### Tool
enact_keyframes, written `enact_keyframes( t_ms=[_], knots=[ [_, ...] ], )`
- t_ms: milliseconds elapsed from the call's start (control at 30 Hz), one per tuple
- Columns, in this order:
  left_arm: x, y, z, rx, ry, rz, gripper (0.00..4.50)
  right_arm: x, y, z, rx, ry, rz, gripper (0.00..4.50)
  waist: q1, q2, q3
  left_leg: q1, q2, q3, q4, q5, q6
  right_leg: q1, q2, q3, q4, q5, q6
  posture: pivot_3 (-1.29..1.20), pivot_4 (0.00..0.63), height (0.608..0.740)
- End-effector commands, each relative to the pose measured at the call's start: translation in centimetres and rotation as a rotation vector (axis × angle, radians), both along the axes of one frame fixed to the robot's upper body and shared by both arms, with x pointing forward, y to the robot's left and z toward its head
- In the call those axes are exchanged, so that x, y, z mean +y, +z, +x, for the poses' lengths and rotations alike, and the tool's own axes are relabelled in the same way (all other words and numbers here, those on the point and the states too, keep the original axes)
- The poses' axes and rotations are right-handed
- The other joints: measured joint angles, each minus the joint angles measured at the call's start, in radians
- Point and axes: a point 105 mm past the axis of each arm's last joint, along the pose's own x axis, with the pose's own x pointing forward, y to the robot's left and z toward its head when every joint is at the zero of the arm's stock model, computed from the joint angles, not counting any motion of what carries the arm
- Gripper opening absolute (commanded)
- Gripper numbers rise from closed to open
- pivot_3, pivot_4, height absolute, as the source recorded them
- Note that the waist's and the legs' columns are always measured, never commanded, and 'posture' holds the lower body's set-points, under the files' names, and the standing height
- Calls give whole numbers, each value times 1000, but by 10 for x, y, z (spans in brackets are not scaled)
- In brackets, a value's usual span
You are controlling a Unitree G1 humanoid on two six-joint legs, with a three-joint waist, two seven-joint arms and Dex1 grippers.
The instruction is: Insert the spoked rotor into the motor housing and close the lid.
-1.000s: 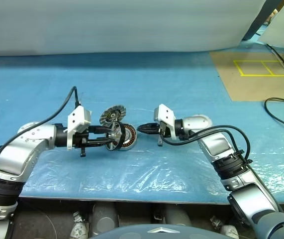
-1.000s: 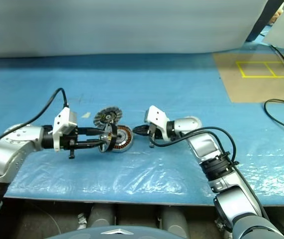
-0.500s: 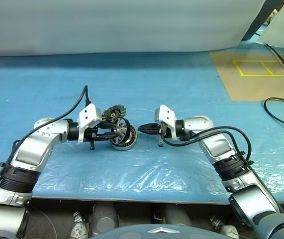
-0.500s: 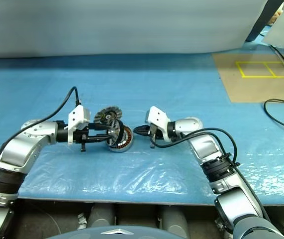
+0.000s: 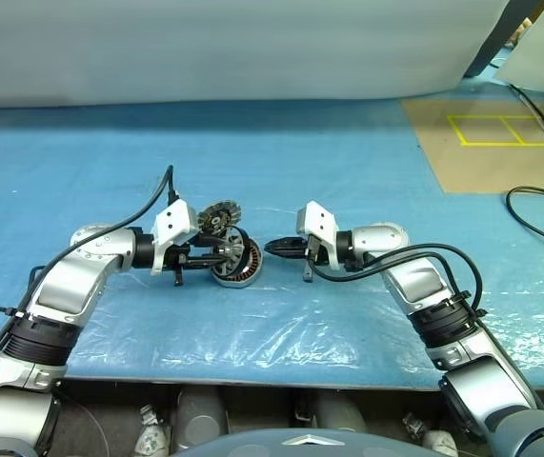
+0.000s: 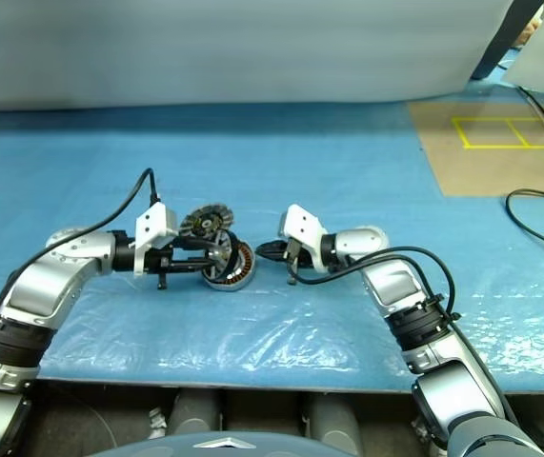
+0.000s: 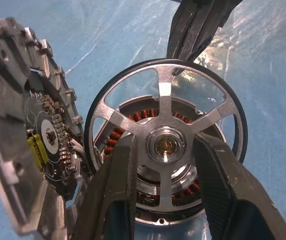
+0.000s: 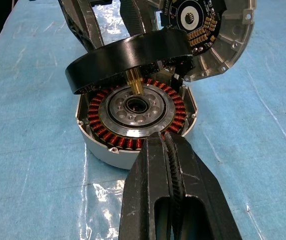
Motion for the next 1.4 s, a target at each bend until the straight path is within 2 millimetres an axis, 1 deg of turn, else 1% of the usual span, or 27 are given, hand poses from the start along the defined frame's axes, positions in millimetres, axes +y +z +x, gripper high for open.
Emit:
enact_keyframes(
  t_ms=[33,433,600,900,1067,1400],
  knots=[
    [0,-2,0,-6,-9,29,1314,2,12,-1,-46,11,18,0,0,0,0,0,0,0,0,0,0,0,0,0,0,0,0,0,150,740],
    [0,-3,0,23,-23,103,1314,3,11,1,-50,5,10,0,0,0,0,1,0,0,0,0,0,1,0,0,0,-1,-2,0,150,740],
    [-1,0,0,32,-21,130,1314,3,10,1,-52,5,8,0,-1,0,0,1,0,0,0,0,0,1,0,0,0,-1,-2,0,150,740],
    [-4,12,6,23,3,170,1314,4,9,2,-53,3,3,0,-1,0,0,1,0,0,0,0,0,1,0,0,0,-1,-2,0,150,740],
    [-10,24,7,29,12,114,1314,4,8,2,-53,3,1,0,-1,0,0,0,0,0,0,0,0,1,0,0,0,-1,-2,0,150,740],
    [-6,18,1,63,19,164,1314,5,7,3,-52,2,2,0,-1,0,0,0,0,0,0,0,0,1,0,0,0,-1,-2,0,150,740]
  ],
)
